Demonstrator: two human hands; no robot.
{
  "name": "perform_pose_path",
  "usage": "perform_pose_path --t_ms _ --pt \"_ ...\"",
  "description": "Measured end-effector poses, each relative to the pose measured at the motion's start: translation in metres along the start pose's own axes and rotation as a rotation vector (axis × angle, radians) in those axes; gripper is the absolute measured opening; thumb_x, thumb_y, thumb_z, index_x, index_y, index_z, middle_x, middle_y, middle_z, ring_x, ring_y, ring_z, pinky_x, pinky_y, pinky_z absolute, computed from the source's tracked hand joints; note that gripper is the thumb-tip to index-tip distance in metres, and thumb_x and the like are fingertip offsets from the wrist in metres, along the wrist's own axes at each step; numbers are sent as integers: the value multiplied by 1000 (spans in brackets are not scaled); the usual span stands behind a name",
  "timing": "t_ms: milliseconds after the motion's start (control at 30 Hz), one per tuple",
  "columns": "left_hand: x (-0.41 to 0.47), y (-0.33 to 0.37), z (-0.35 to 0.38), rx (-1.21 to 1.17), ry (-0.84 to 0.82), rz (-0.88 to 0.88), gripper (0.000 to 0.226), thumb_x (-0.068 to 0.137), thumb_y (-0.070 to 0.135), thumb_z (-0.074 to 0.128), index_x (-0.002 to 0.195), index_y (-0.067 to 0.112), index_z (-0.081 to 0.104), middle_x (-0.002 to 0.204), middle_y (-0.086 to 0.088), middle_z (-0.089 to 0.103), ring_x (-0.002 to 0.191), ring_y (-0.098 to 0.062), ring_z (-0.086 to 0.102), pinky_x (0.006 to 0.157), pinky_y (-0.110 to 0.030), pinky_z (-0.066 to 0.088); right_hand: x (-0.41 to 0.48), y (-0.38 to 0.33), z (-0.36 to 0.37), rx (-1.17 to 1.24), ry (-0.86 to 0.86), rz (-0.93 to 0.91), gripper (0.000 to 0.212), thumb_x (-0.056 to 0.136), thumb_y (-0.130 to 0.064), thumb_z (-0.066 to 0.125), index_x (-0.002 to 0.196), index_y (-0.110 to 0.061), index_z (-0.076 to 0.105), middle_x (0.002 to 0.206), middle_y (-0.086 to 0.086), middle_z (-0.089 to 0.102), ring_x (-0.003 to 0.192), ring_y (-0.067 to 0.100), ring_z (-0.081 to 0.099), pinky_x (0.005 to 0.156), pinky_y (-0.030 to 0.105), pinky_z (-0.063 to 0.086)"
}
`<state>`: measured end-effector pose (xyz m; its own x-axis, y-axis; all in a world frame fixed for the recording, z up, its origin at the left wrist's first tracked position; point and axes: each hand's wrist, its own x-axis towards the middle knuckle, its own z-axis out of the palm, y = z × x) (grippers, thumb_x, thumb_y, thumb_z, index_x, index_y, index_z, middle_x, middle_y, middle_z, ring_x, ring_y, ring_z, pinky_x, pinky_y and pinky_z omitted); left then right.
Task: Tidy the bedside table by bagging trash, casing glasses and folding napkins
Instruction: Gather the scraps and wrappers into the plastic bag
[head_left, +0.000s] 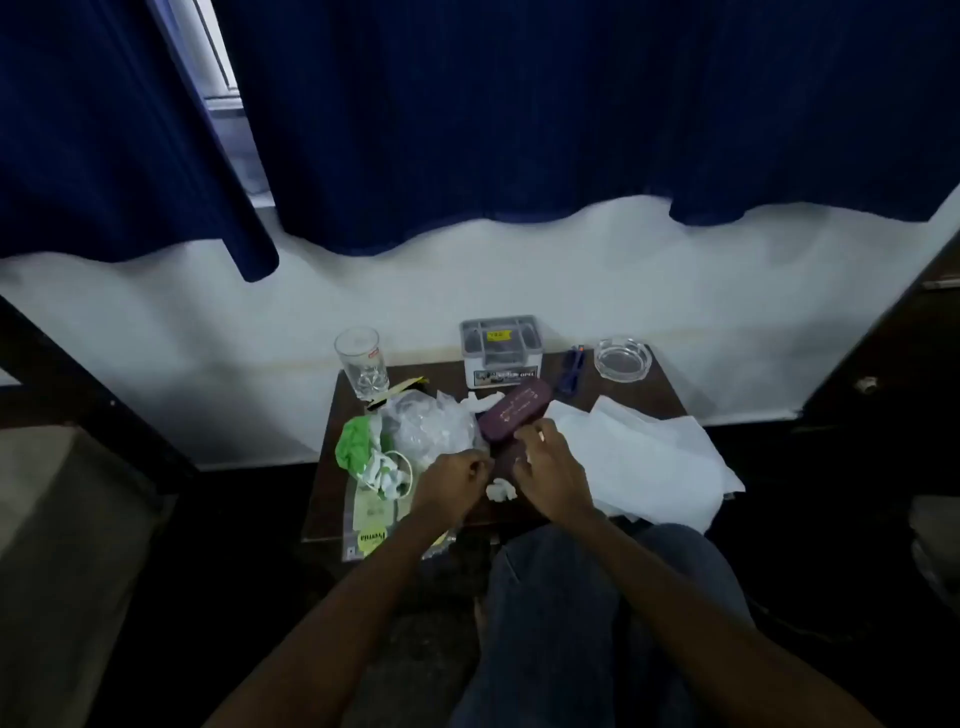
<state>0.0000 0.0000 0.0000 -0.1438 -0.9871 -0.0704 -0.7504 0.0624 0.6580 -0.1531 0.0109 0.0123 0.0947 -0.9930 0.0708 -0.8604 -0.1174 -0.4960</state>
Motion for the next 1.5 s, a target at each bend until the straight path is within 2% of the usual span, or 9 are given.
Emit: perform_pose_path --t_ms 200,400,633,767,900,1000,1133,1233,1500 --pt "-2 10 39 313 -189 57 41 86 7 46 124 22 56 137 2 51 122 -23 51 96 -40 45 -13 33 -16 81 -21 128 29 88 -16 52 117 -12 54 127 9 44 104 28 55 80 36 46" --pt "6 0 55 392 -114 -31 34 88 6 44 116 20 56 126 -4 54 113 -29 55 85 -42 48 -23 66 -32 148 -9 192 27 87 -12 55 114 -12 56 127 7 48 97 25 59 87 33 45" --pt "22 33 58 -196 42 -182 17 91 19 52 101 14 65 99 -9 72 66 -17 65 64 -28 53 -20 82 -41 407 -16 302 17 89 -5 54 100 -1 66 110 15 66 99 30 63 83 25 47" --pt "32 81 65 -551 -42 -121 5 87 9 61 83 9 63 94 -16 68 61 -13 60 47 -11 46 -6 78 -44 595 -63 416 35 89 -3 56 123 -2 57 133 15 55 119 31 55 101 38 46" --pt "37 119 82 -629 -113 -150 19 86 17 61 69 21 55 87 -10 65 66 -15 62 55 -21 48 -2 93 -54 685 -63 449 30 90 -6 56 119 0 59 120 16 61 101 28 63 73 21 51" --pt "39 139 98 -731 -248 -206 12 93 24 50 84 18 55 92 -12 67 65 -19 65 57 -22 47 -11 124 -70 722 147 450 18 86 -2 58 101 2 67 90 17 68 61 7 64 49 12 47" --pt "44 149 113 -696 -326 -202 13 95 22 45 99 14 55 105 -14 69 72 -20 63 61 -23 46 -23 194 -97 851 378 764 18 86 8 49 98 1 62 56 4 58 36 1 53 38 13 42" --pt "49 148 116 -664 -342 -196 16 93 16 45 102 11 57 112 -16 68 80 -23 64 64 -23 45 -42 250 -120 729 406 966 27 85 1 50 109 3 62 65 -2 56 56 10 53 54 22 49" --pt "63 133 100 -639 -323 -259 16 92 15 48 104 9 59 117 -15 66 89 -24 63 68 -23 46 -55 286 -145 711 324 1096 30 95 -9 48 121 1 55 103 22 60 92 36 60 77 44 52"
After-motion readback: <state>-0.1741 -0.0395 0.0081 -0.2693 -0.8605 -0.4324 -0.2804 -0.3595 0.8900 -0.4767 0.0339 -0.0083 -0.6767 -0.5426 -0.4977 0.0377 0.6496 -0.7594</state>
